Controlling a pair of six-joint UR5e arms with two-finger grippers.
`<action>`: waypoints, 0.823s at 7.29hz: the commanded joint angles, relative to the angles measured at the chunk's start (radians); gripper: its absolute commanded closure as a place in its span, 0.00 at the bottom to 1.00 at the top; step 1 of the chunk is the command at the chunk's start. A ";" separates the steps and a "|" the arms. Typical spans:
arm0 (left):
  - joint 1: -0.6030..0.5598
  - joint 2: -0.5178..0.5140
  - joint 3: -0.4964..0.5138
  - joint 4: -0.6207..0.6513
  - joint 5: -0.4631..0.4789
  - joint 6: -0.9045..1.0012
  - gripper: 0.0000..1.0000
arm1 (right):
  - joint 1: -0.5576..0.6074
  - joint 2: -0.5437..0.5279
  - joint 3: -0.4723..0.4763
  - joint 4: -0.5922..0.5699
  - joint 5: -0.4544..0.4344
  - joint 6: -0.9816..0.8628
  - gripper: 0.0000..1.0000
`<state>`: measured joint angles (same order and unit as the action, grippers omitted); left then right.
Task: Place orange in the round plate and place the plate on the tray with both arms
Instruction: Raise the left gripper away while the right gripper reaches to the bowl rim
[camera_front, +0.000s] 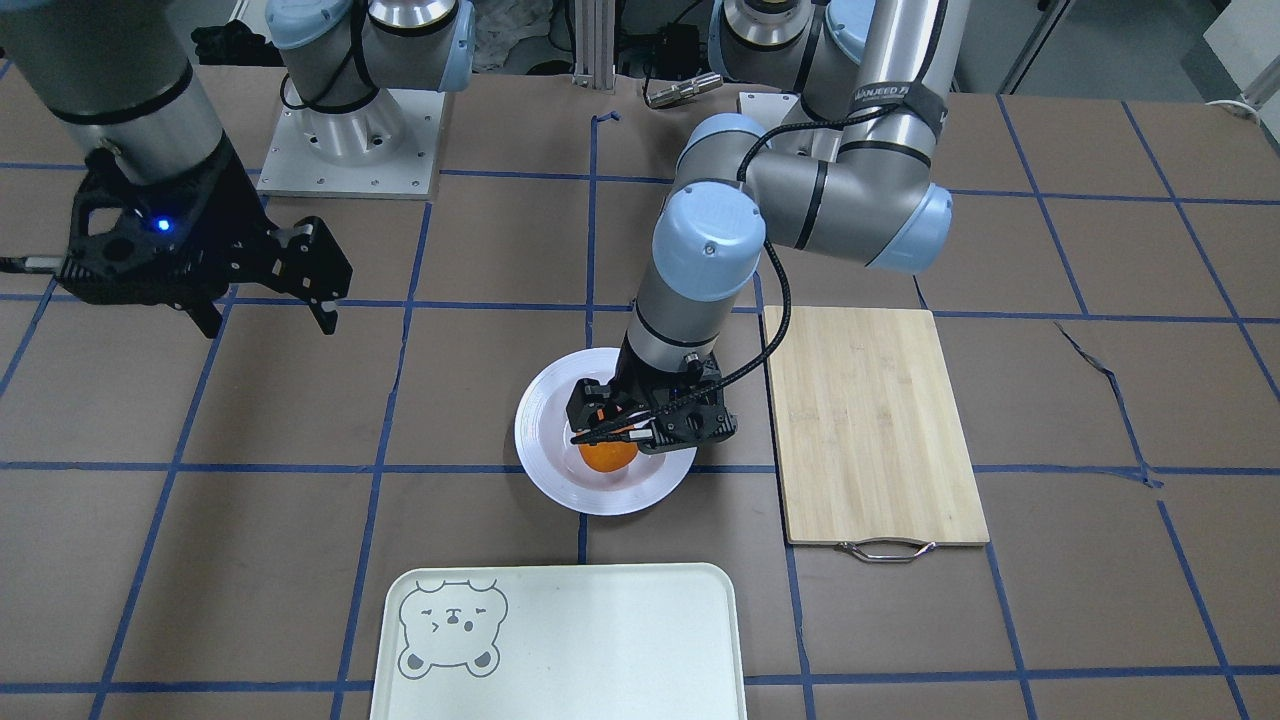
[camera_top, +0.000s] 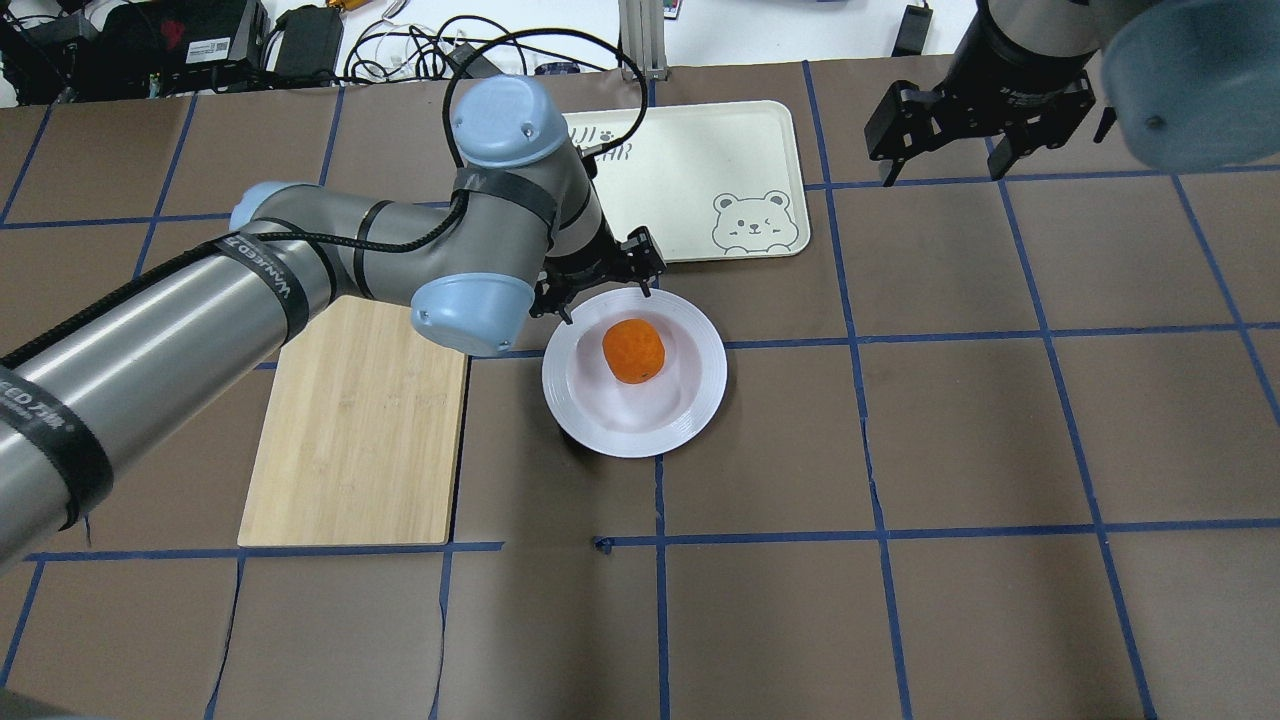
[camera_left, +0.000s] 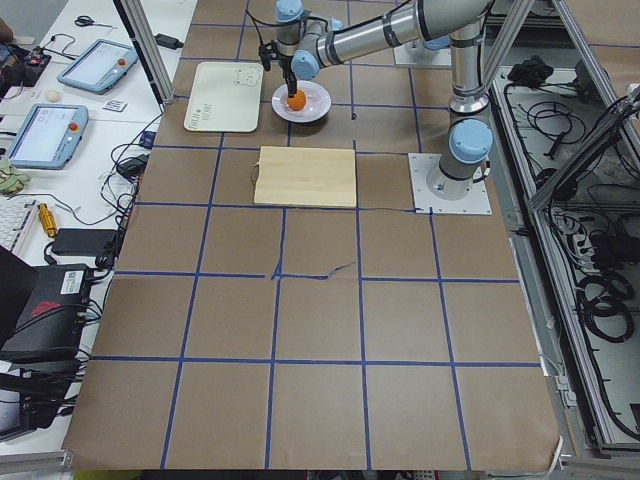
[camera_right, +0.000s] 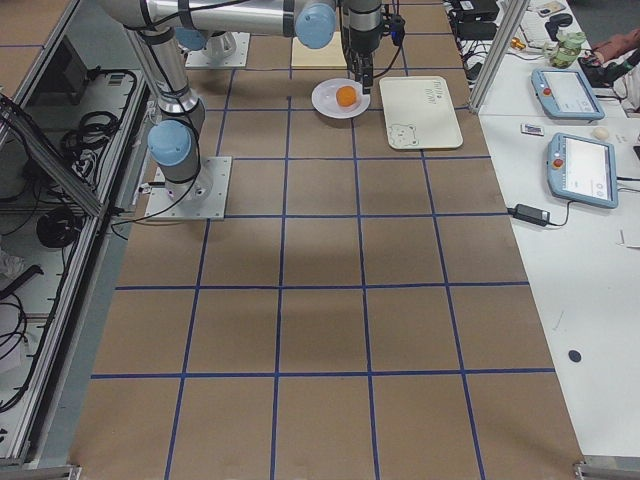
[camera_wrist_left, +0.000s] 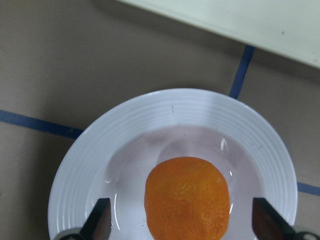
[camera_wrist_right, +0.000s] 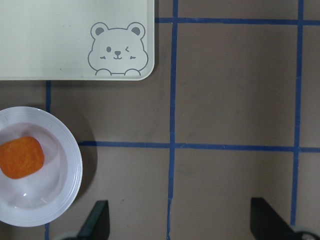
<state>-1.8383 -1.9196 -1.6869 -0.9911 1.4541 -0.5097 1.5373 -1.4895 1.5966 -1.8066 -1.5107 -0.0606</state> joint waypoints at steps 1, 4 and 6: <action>0.031 0.117 0.120 -0.267 0.000 0.113 0.00 | 0.003 0.072 0.107 -0.155 0.058 0.052 0.00; 0.096 0.256 0.248 -0.602 0.005 0.287 0.00 | 0.014 0.078 0.409 -0.487 0.244 0.206 0.00; 0.112 0.321 0.236 -0.635 0.131 0.490 0.00 | 0.061 0.132 0.543 -0.748 0.311 0.280 0.00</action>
<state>-1.7395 -1.6377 -1.4473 -1.6006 1.5186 -0.1473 1.5670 -1.3908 2.0562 -2.3948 -1.2372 0.1767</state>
